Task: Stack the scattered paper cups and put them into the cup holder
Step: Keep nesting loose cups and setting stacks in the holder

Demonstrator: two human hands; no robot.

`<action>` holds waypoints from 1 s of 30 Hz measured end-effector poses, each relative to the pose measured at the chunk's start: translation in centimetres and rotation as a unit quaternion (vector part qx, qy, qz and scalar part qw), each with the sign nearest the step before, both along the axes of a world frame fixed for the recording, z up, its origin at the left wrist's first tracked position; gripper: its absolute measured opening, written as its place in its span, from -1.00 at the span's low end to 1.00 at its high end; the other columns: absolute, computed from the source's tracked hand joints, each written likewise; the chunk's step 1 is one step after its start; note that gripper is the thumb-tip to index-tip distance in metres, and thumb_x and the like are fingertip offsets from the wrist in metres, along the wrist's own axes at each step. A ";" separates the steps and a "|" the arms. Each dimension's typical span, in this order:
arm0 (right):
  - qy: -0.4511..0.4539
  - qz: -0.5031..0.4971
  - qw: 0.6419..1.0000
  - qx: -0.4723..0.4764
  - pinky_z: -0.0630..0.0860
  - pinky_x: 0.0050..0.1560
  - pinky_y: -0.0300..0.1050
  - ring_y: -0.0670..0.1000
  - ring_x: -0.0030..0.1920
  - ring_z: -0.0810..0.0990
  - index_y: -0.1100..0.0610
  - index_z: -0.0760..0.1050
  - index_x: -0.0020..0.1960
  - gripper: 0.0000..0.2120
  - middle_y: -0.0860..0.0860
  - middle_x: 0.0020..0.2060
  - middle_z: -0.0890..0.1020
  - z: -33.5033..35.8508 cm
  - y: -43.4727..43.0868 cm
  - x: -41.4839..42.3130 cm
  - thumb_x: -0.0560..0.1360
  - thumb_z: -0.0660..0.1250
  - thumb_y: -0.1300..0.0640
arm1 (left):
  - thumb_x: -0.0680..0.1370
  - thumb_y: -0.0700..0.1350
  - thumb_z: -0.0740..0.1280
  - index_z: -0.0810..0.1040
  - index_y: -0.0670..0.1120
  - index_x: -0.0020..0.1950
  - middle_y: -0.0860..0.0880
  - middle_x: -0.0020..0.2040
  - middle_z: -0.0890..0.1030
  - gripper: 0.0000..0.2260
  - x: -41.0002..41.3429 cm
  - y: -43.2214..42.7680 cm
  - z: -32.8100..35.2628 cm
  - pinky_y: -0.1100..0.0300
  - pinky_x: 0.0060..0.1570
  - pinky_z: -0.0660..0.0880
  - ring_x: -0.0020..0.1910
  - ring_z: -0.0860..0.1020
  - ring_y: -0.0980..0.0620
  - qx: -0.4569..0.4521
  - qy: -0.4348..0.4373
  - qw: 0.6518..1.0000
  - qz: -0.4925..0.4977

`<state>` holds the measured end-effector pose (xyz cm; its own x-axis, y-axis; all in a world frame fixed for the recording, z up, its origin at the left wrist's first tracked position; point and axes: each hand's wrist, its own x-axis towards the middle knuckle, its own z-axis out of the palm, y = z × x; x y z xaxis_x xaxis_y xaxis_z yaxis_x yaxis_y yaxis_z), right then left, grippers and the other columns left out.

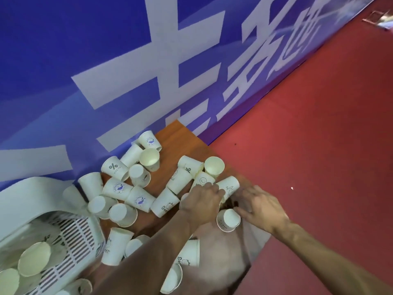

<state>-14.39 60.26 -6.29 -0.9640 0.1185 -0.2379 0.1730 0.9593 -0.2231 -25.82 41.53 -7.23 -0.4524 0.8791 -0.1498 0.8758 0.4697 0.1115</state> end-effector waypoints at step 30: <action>-0.173 -0.096 0.980 -0.009 0.51 0.05 0.02 0.12 0.14 0.53 0.00 0.14 0.47 -0.24 -0.01 0.35 0.36 -5.5 -8.2 5.3 0.42 0.31 -0.31 | 0.57 0.06 0.21 0.18 -0.17 0.39 -0.15 0.19 0.46 -0.50 4.8 0.2 -3.9 -0.02 -0.03 0.32 -0.04 0.53 -0.11 -0.125 0.112 0.984 -0.058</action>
